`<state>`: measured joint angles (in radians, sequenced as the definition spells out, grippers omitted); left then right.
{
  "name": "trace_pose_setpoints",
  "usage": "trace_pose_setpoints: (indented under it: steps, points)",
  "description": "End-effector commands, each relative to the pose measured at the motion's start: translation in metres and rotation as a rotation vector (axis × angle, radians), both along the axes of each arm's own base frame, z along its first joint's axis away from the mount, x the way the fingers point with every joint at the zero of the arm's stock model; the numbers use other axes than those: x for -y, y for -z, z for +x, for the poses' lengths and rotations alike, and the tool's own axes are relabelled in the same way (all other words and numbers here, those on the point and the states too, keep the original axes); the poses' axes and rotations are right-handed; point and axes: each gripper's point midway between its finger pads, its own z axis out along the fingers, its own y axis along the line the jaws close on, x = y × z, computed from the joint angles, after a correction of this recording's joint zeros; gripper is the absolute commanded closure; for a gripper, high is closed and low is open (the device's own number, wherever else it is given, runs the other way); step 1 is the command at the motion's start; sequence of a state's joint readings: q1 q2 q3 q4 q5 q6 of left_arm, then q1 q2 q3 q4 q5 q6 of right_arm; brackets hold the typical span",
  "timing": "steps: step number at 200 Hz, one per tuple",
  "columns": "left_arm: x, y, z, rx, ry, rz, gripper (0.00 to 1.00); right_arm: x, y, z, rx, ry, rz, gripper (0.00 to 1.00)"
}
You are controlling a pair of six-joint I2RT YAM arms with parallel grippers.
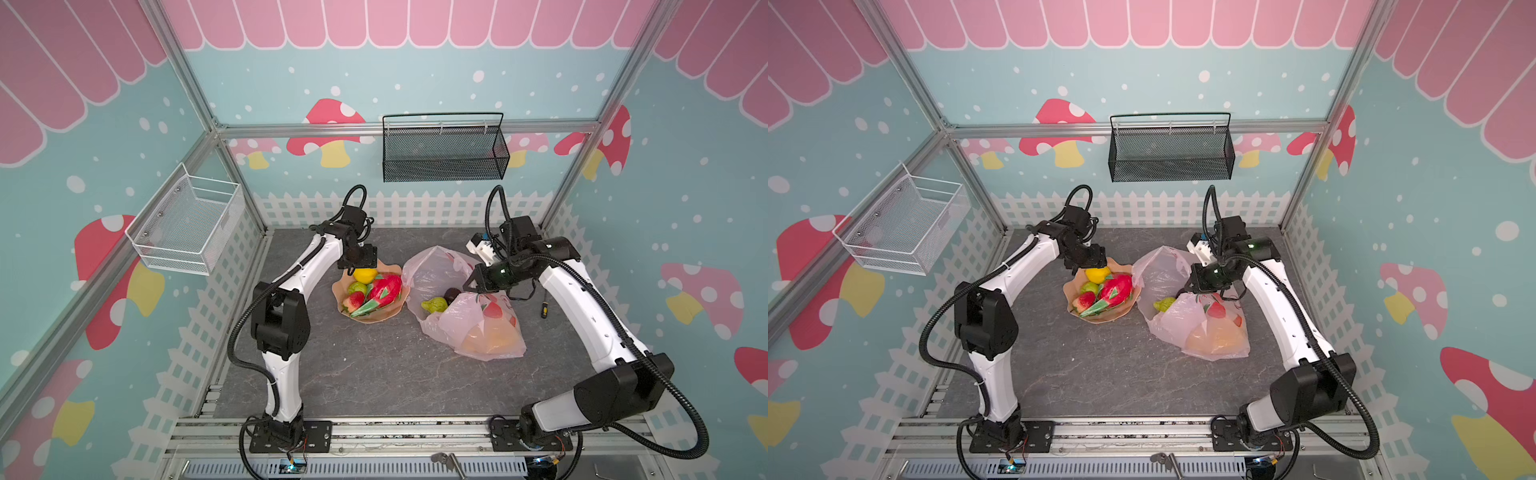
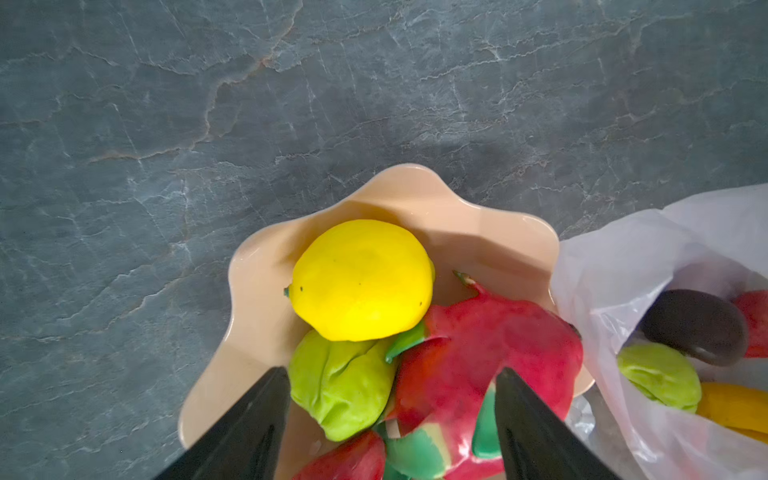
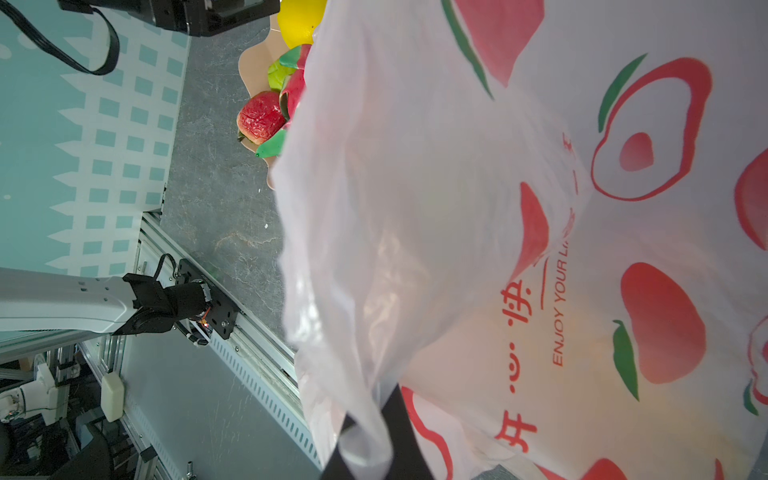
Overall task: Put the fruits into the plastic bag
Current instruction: 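Close the left gripper on the yellow lemon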
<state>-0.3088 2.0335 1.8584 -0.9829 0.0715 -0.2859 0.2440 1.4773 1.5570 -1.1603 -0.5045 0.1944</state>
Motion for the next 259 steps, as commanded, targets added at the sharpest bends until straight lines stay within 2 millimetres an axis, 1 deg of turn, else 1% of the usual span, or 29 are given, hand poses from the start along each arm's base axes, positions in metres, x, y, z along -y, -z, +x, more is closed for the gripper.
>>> trace_pose_setpoints:
  steps: [1,31,36,39,45,91,157,188,205,216,237,259]
  points:
    - [0.0,0.014,0.004,-0.041,-0.076,-0.013,0.19,0.001,-0.002,-0.011,0.007,-0.023,-0.007,1.0]
    - [-0.002,0.021,0.005,-0.056,-0.108,-0.011,0.14,0.001,-0.002,-0.011,0.006,-0.024,-0.009,1.0]
    - [-0.002,0.023,0.004,-0.059,-0.111,-0.01,0.1,0.001,-0.003,-0.011,0.008,-0.026,-0.009,1.0]
    - [-0.002,0.023,0.004,-0.06,-0.112,-0.01,0.04,0.001,-0.002,-0.011,0.006,-0.026,-0.009,1.0]
    - [-0.002,0.025,0.004,-0.063,-0.116,-0.009,0.02,0.001,-0.002,-0.011,0.004,-0.027,-0.01,1.0]
    - [0.0,0.041,0.005,-0.087,-0.147,-0.024,0.02,0.001,-0.001,-0.01,0.003,-0.029,-0.011,1.0]
    - [-0.004,0.063,0.014,-0.07,-0.233,-0.025,0.04,0.002,0.001,-0.014,0.001,-0.026,-0.015,1.0]
    - [-0.006,0.077,0.016,-0.067,-0.261,-0.024,0.07,0.002,-0.001,-0.013,0.007,-0.023,-0.012,1.0]
    - [-0.005,0.078,0.016,-0.06,-0.264,-0.036,0.13,0.002,-0.003,-0.013,0.009,-0.022,-0.01,1.0]
    - [-0.005,0.077,0.017,-0.05,-0.259,-0.036,0.18,0.002,-0.003,-0.013,0.01,-0.023,-0.008,1.0]
    - [-0.005,0.072,0.017,-0.037,-0.249,-0.033,0.24,0.001,-0.004,-0.014,0.01,-0.026,-0.002,1.0]
    - [-0.006,0.06,0.016,-0.014,-0.241,-0.038,0.31,0.001,-0.007,-0.014,0.016,-0.023,0.002,1.0]
